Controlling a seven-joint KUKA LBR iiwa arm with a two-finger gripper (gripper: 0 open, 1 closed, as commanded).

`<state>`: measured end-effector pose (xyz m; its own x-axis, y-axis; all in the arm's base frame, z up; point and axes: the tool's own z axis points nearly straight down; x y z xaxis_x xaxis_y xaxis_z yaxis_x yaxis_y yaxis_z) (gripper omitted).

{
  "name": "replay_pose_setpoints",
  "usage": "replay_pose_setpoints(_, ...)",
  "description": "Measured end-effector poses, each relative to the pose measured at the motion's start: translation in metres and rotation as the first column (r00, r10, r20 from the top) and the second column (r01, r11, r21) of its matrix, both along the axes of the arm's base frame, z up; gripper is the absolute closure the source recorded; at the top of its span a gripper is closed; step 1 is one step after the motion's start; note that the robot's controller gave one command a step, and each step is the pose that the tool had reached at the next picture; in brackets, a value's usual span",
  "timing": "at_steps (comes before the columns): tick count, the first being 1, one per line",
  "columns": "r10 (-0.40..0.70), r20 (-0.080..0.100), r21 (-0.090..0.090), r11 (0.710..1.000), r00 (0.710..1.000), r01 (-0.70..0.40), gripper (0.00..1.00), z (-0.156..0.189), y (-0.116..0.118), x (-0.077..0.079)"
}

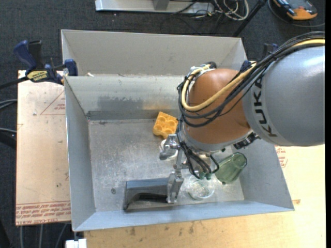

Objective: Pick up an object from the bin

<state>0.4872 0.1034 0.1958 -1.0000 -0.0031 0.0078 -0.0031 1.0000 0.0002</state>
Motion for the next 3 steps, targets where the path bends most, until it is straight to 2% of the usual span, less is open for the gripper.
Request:
replay_pose_setpoints(1, -0.003, 0.008, 0.001, 1.0, 1.0, 0.003, 0.0, 0.003, -0.001, 0.002)
replay_pose_setpoints(2, 0.028, -0.002, 0.006, 1.0, 1.0, -0.028, 1.0, -0.107, -0.028, 0.013)
replay_pose_setpoints(3, 0.028, -0.002, 0.006, 1.0, 1.0, -0.028, 1.0, -0.107, -0.028, 0.013)
